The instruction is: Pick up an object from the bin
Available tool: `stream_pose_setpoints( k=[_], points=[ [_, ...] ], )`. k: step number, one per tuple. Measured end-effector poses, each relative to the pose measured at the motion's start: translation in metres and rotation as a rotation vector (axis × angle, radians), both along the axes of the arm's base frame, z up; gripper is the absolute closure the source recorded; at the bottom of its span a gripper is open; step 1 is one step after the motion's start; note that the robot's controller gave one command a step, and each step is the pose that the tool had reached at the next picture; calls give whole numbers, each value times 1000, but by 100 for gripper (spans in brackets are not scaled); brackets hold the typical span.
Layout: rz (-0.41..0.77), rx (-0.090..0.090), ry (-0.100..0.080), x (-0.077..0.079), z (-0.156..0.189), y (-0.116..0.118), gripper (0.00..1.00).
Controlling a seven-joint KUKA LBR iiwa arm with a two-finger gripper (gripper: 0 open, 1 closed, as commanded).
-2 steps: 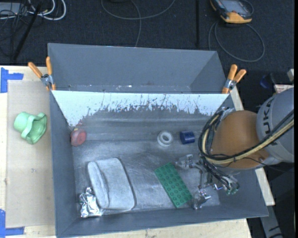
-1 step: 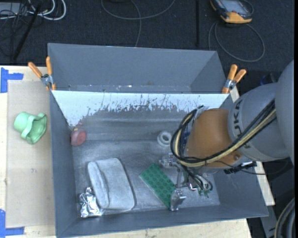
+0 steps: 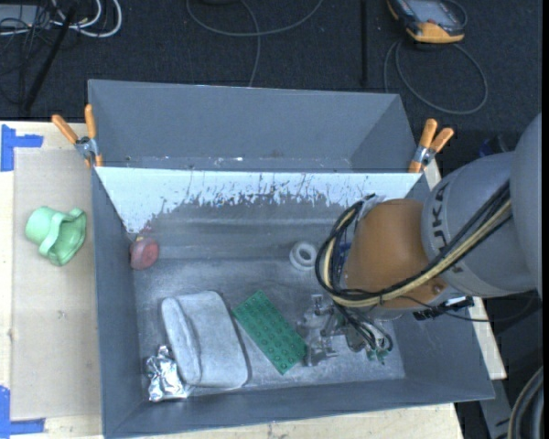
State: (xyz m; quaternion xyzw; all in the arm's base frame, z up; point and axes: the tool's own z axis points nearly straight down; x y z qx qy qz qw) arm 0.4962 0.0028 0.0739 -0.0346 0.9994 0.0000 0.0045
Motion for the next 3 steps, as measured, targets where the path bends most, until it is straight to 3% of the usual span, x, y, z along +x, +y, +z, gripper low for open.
stream_pose_setpoints(
  k=[1,2,3],
  points=[
    [50,-2,1,-8,-1,65,100],
    [44,1,1,1,135,63,100],
    [47,-1,9,-1,130,63,0]
  ],
)
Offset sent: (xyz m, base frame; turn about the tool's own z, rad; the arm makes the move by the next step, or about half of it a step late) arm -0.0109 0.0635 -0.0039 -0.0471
